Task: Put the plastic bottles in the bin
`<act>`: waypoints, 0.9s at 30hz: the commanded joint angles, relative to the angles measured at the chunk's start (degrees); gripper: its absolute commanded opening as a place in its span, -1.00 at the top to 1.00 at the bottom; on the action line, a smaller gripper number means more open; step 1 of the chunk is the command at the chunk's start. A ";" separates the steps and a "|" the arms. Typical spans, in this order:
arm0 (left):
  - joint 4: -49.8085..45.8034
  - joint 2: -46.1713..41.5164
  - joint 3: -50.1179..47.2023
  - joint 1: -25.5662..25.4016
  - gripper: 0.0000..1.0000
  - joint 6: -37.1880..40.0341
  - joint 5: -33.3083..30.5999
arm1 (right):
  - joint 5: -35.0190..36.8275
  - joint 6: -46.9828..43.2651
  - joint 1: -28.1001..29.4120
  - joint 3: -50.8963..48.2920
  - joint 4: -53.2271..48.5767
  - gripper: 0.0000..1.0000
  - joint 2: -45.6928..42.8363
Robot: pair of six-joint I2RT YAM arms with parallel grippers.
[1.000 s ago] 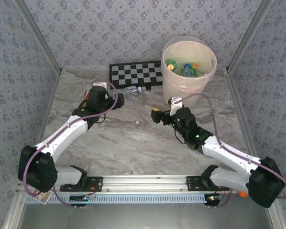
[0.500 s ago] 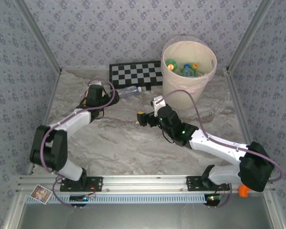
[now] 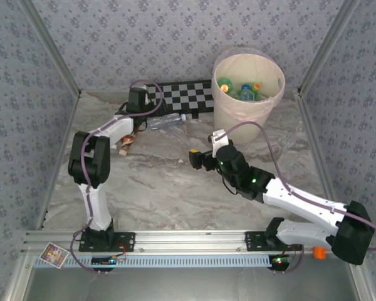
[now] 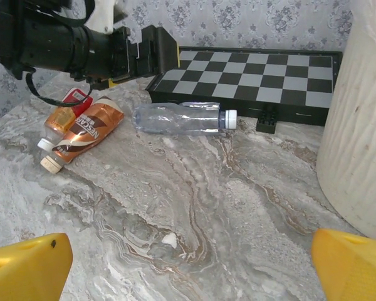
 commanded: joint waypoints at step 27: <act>-1.87 -1.72 -9.06 -6.61 -0.91 8.23 9.50 | 1.92 1.97 -0.15 -5.22 -0.18 -0.99 -3.29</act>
